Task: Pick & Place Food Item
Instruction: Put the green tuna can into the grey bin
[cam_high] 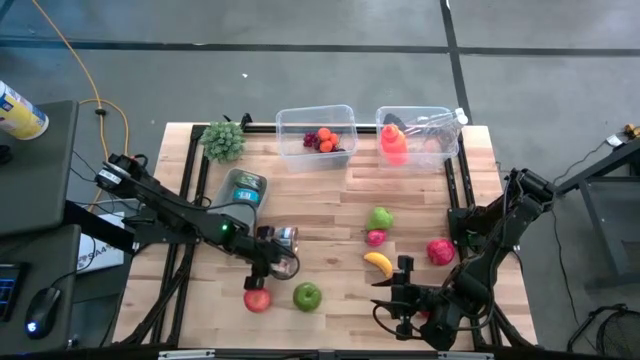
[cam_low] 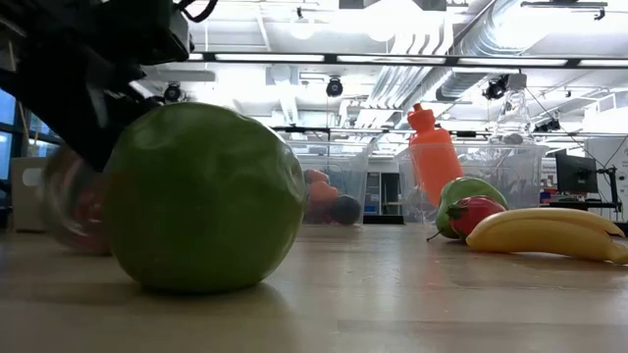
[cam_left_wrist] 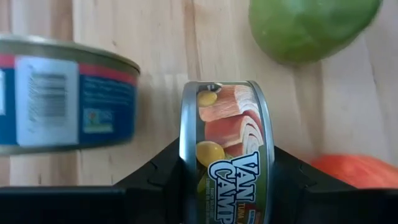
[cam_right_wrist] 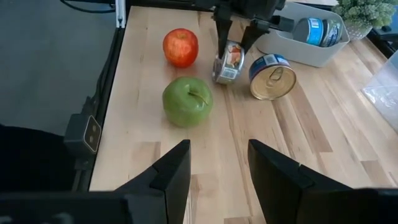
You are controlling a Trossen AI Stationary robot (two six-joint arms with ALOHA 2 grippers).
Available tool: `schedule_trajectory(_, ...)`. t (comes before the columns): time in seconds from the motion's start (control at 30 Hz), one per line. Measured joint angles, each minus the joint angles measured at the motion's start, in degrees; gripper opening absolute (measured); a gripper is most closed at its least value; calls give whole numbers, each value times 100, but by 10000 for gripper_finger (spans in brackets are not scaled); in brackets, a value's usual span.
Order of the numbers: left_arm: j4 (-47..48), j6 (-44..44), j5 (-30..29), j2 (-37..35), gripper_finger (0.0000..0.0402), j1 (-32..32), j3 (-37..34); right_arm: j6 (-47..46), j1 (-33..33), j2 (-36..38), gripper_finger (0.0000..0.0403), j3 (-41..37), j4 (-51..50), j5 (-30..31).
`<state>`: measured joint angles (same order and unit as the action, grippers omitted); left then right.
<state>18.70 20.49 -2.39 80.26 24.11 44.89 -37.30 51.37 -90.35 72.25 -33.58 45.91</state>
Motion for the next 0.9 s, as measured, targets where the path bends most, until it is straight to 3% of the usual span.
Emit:
schedule_trajectory(0.2,1454,-45,-86,-39,148,0,899,229,-15,0,149,0,-1,53)
schedule_trajectory(0.37,2250,-591,-33,-107,156,-2,1682,450,-78,0,149,0,-2,62)
schedule_trajectory(0.53,3526,-676,-579,-277,147,-67,2376,694,-194,0,149,0,-2,53)
schedule_trajectory(0.9,4934,-1482,-503,-1072,151,-1454,2433,1053,-385,0,149,0,-15,-11)
